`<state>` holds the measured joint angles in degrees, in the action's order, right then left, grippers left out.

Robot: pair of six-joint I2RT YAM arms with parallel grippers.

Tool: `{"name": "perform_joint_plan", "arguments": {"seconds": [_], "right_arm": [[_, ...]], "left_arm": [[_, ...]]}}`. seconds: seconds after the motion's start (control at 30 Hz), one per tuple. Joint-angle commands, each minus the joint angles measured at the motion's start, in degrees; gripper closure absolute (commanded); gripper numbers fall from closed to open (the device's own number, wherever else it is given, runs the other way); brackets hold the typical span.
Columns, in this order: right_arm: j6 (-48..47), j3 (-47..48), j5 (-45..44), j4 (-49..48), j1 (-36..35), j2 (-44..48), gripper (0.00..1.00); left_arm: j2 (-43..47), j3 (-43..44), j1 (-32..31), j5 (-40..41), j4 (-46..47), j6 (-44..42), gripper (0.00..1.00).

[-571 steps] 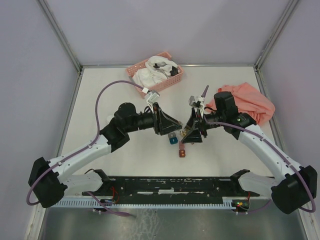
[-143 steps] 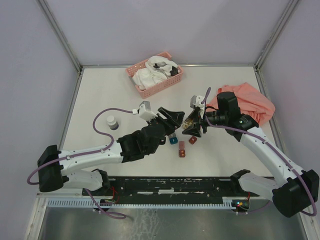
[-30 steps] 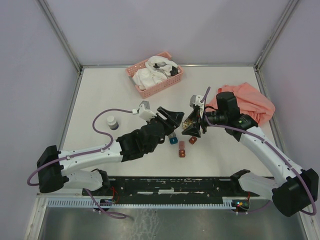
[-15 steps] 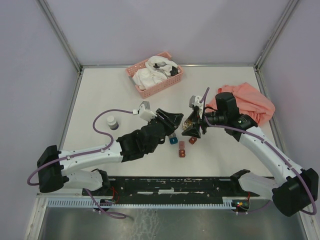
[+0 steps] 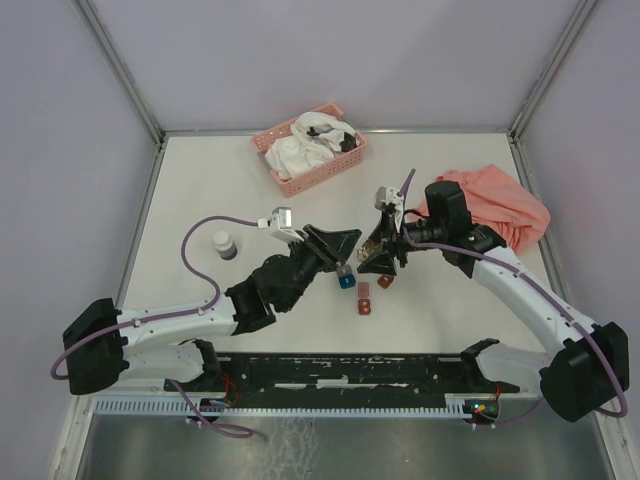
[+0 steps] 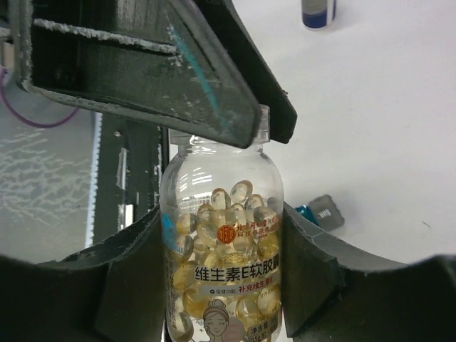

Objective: Sort the pills into containers
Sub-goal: Screw the lid of the pill bottle onto the pill bottle.

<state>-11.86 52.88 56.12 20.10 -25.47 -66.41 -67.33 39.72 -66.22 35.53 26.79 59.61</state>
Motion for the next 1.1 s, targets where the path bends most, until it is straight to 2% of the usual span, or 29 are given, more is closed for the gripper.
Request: {"name": "perform_joint_plan", "arguments": {"seconds": [0.0,0.1,0.2,0.3,0.47,0.5,0.53,0.67,0.73,0.87,1.07], "right_arm": [[13.0,0.22,9.76,-12.04,0.56,-1.28,0.98],[17.61,-0.76,11.65,-16.31,0.55,-2.2,0.98],[18.75,-0.85,12.59,-17.41,0.58,-2.66,0.98],[19.01,-0.83,13.14,-17.73,0.59,-2.68,0.98],[18.93,-0.82,13.72,-17.87,0.54,-2.64,0.98],[18.89,-0.81,13.8,-17.9,0.52,-2.52,0.98],[18.75,-0.83,13.88,-17.87,0.49,-2.43,0.98],[17.91,-0.89,13.75,-17.39,0.55,-2.07,0.98],[17.01,-0.75,13.67,-16.79,0.54,-1.89,0.98],[15.53,-0.5,13.57,-15.25,0.57,-1.73,0.98],[13.26,-0.23,12.94,-13.37,0.53,-1.37,0.98]], "left_arm": [[3.88,-6.73,4.18,-20.09,22.36,-18.82,0.97],[4.04,-8.8,9.08,-32.29,28.07,-19.88,0.97],[3.06,-8.0,11.04,-38.98,29.07,-21.32,0.97],[2.12,-6.83,11.97,-42.48,28.96,-22.18,0.97],[1.39,-6.81,14.6,-43.77,30.49,-19.89,0.97],[1.29,-7.04,15.08,-43.78,31.26,-19.1,0.93],[1.19,-7.32,15.38,-43.63,32.24,-18.3,0.86],[1.2,-7.85,15.75,-41.72,33.96,-15.37,0.32],[2.36,-7.91,15.77,-39.09,31.83,-14.38,0.17],[6.8,-7.24,15.82,-31.77,21.2,-15.16,0.09],[12.98,-9.27,15.77,-25.18,11.92,-15.08,0.08]]}}
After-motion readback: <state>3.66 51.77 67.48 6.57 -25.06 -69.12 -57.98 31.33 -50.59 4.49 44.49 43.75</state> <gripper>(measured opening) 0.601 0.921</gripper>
